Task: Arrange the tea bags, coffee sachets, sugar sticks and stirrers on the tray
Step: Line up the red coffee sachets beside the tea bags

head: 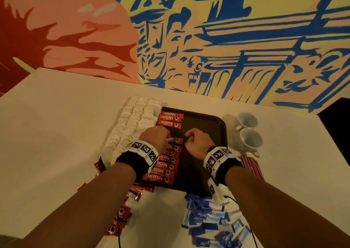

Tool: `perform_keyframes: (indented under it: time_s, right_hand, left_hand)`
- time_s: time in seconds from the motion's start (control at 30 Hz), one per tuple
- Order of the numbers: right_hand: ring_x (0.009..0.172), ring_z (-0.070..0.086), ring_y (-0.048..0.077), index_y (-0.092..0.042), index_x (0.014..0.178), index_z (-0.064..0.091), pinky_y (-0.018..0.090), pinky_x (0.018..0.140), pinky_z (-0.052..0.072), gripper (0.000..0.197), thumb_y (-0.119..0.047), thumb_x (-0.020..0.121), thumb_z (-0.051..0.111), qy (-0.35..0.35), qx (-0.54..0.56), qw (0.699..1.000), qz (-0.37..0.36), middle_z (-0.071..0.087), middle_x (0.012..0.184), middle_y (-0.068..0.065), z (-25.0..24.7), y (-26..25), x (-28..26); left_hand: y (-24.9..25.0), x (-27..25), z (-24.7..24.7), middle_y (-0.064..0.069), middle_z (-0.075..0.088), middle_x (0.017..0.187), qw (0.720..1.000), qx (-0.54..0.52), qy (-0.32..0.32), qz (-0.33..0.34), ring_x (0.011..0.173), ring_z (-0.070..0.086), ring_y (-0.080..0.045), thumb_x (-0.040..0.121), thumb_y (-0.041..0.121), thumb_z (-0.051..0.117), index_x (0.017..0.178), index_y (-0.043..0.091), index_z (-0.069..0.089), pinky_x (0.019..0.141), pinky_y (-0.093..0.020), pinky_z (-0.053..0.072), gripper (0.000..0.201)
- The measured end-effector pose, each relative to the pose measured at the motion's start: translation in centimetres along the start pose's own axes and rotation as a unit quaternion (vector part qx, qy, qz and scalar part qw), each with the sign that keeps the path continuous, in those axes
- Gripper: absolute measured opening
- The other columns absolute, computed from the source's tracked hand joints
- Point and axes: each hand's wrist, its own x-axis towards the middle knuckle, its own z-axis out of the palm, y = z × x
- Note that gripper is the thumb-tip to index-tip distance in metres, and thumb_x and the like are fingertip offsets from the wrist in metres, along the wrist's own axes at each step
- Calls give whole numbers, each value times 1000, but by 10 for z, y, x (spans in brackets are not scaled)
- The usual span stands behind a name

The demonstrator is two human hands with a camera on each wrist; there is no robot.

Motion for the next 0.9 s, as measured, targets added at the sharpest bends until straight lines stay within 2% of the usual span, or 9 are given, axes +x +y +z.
perform_keyframes:
  time_s: [0.1,0.2,0.3,0.37,0.5,0.6,0.73,0.83,0.9]
  right_hand:
    - [98,60,14,-20,111,66,28,84,47,23,-14,102,46,-38,148,988,7,68,102,-4,-20,-9,-19]
    - [85,55,18,-9,110,74,31,76,45,35,-13,102,40,-77,345,936,-2,66,101,3,-36,-19,-51]
    - [91,61,22,0,119,70,39,90,54,38,-11,102,38,-107,497,860,-30,65,114,15,-44,-26,-80]
    - [100,63,27,0,124,68,41,99,53,38,-9,102,39,-126,534,834,-67,67,116,19,-46,-34,-96]
    - [101,69,21,-10,123,69,37,91,54,32,-7,104,43,-99,564,812,-116,75,104,6,-40,-45,-124]
    - [105,70,22,-13,122,69,37,92,55,26,-12,102,52,-70,562,813,-134,74,117,10,-30,-51,-140]
    - [88,70,18,-12,121,69,30,76,55,26,-19,97,62,-72,577,806,-111,74,111,11,-16,-53,-153]
    - [77,64,15,-12,119,72,29,72,52,37,-38,93,70,-92,553,826,-60,73,97,6,-10,-49,-158]
    - [74,63,16,-9,115,74,31,72,52,33,-33,93,72,-93,536,838,-48,70,86,5,-9,-47,-160]
  left_hand:
    - [8,-13,-30,3,62,123,998,-55,42,10,110,60,-18,93,31,64,119,28,66,95,-35,51,26]
    - [15,-33,-67,11,63,115,985,-159,62,27,105,60,-12,93,35,66,113,29,69,91,-29,47,21]
    - [23,-61,-97,18,67,102,956,-289,4,56,93,63,-5,91,35,70,111,29,70,84,-26,48,22]
    - [27,-81,-110,10,73,96,930,-360,-49,52,88,68,-13,87,38,74,121,29,63,72,-26,50,36]
    - [31,-111,-114,2,78,94,901,-419,-105,40,86,72,-8,83,29,80,125,24,55,67,-20,50,50]
    - [31,-129,-111,-3,75,83,902,-424,-74,37,71,68,-9,83,19,80,112,14,63,58,-19,48,34]
    - [28,-154,-109,0,72,81,922,-382,7,53,67,66,-7,84,22,79,102,17,69,59,-18,49,21]
    - [21,-167,-101,13,70,89,966,-190,147,96,76,64,-4,88,32,74,95,32,68,71,-23,51,9]
    - [17,-172,-95,18,68,93,964,-79,219,128,75,57,1,89,33,70,95,35,68,72,-25,51,8]
